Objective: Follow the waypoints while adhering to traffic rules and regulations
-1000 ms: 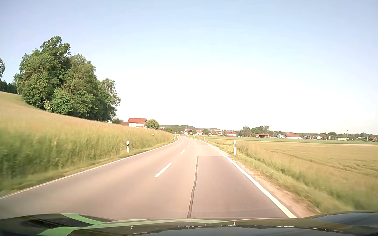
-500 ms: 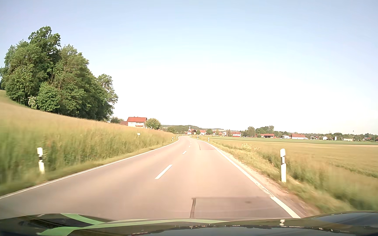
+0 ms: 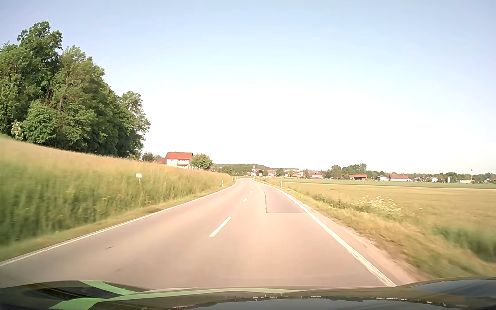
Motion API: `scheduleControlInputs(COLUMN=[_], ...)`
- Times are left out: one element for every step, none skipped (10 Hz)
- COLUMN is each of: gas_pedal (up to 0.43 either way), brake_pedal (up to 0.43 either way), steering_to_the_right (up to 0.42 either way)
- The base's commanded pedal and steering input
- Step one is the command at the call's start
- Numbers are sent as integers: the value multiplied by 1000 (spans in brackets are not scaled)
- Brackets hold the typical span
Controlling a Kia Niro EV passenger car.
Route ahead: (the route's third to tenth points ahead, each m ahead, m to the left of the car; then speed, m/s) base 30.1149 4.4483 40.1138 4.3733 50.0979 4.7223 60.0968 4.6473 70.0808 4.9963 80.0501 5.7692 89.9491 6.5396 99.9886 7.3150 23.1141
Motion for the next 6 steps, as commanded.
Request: scheduleControlInputs(gas_pedal=[118,118,130,150,157,157], brake_pedal=[0,0,0,0,0,0], steering_to_the_right=[-9,-9,-9,-8,-8,-8])
